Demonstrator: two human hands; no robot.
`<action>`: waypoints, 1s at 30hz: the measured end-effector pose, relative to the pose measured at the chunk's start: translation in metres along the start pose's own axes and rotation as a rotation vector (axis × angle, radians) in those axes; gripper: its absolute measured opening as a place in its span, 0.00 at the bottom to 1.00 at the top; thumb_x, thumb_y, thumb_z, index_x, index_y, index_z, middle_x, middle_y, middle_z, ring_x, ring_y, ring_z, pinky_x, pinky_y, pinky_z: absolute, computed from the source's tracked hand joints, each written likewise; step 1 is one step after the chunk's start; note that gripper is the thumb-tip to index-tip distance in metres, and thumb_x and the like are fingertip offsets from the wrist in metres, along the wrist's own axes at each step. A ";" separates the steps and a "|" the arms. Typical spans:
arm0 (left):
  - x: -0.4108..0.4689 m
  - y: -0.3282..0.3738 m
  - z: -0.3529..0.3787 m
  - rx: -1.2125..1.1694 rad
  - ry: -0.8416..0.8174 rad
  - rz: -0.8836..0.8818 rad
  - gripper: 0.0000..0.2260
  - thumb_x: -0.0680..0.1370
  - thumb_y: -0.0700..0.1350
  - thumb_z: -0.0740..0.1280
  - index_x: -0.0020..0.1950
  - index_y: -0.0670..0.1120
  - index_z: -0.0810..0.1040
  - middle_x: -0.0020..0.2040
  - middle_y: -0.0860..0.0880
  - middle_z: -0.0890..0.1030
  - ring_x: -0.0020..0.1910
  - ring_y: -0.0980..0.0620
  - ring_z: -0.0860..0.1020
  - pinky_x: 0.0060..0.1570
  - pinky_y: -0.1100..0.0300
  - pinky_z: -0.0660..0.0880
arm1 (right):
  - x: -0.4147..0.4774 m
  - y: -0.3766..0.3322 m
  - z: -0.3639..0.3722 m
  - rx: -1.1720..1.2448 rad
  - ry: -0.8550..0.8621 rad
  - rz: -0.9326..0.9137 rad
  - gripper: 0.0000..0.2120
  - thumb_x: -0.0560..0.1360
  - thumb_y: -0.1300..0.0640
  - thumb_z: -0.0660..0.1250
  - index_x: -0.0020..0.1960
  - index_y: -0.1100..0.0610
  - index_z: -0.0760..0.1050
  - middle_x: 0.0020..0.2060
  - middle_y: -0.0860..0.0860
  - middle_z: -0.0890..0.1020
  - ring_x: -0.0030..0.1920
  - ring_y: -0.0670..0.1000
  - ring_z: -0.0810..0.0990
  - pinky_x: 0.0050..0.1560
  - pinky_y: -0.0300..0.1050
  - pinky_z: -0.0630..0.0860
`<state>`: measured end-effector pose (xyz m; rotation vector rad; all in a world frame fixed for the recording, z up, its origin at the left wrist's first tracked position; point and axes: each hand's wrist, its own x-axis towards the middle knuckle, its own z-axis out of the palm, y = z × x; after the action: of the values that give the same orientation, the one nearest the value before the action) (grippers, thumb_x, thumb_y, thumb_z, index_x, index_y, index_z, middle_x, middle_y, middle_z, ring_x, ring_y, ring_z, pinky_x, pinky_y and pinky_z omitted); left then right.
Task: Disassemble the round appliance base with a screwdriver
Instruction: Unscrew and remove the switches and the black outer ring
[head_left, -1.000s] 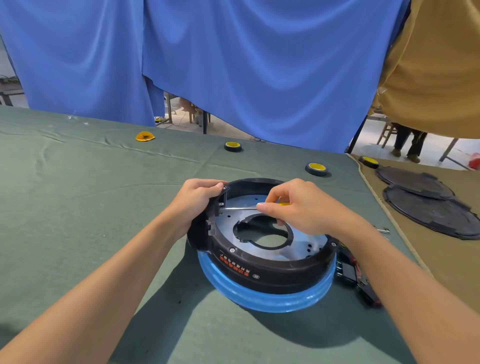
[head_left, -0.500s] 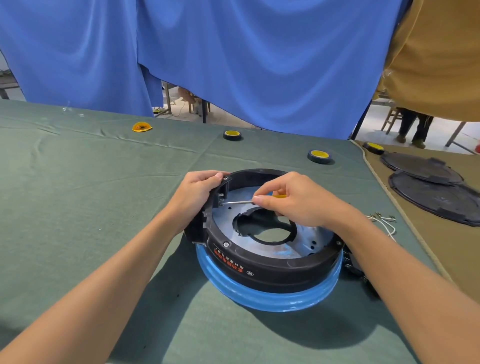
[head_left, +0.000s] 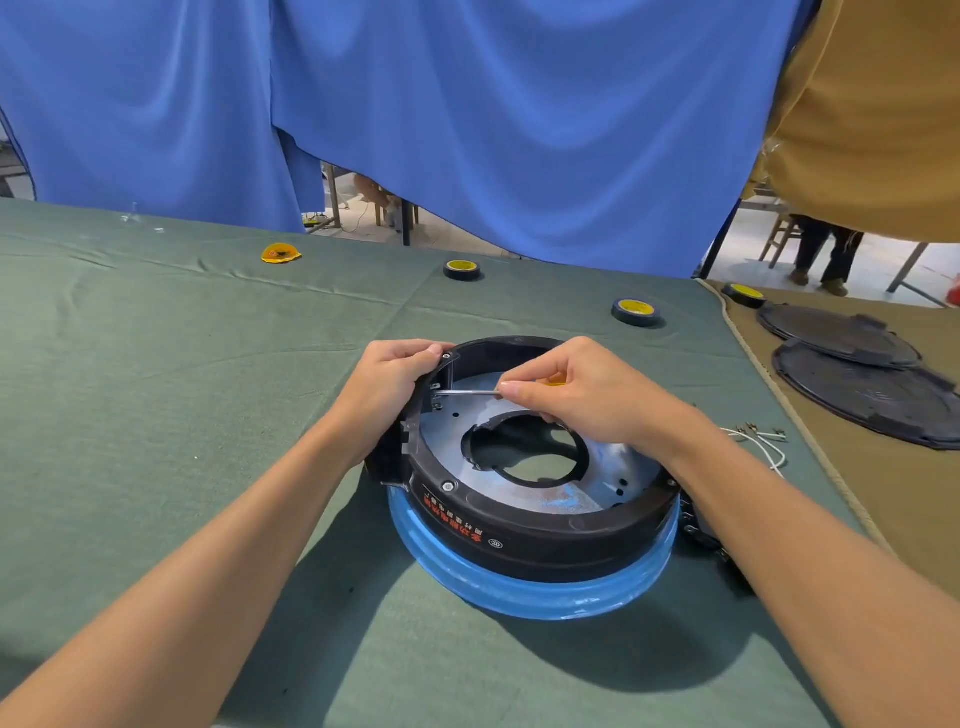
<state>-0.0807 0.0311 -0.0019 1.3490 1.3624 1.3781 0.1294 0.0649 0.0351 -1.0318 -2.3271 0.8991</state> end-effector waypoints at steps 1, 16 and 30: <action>0.001 0.000 0.000 0.005 0.009 -0.007 0.13 0.82 0.41 0.60 0.50 0.48 0.84 0.45 0.47 0.86 0.45 0.48 0.85 0.44 0.57 0.80 | 0.001 -0.001 0.000 0.006 0.000 -0.005 0.07 0.76 0.49 0.67 0.44 0.45 0.84 0.25 0.44 0.74 0.29 0.46 0.68 0.36 0.44 0.69; 0.002 0.002 0.004 0.035 0.094 -0.060 0.14 0.81 0.40 0.61 0.46 0.49 0.86 0.43 0.45 0.86 0.45 0.46 0.85 0.52 0.48 0.79 | -0.005 -0.023 -0.002 -0.231 0.056 0.055 0.07 0.77 0.46 0.66 0.42 0.42 0.81 0.28 0.40 0.77 0.32 0.42 0.73 0.37 0.42 0.70; -0.003 -0.001 0.018 0.055 0.389 -0.053 0.14 0.81 0.39 0.58 0.58 0.48 0.80 0.54 0.48 0.82 0.57 0.48 0.79 0.62 0.47 0.74 | -0.048 -0.016 0.048 -0.432 0.855 0.125 0.12 0.80 0.47 0.58 0.52 0.49 0.80 0.37 0.50 0.83 0.44 0.56 0.73 0.43 0.48 0.59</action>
<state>-0.0629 0.0313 -0.0054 1.1049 1.6856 1.6353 0.1228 0.0019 0.0071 -1.3888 -1.7354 -0.0672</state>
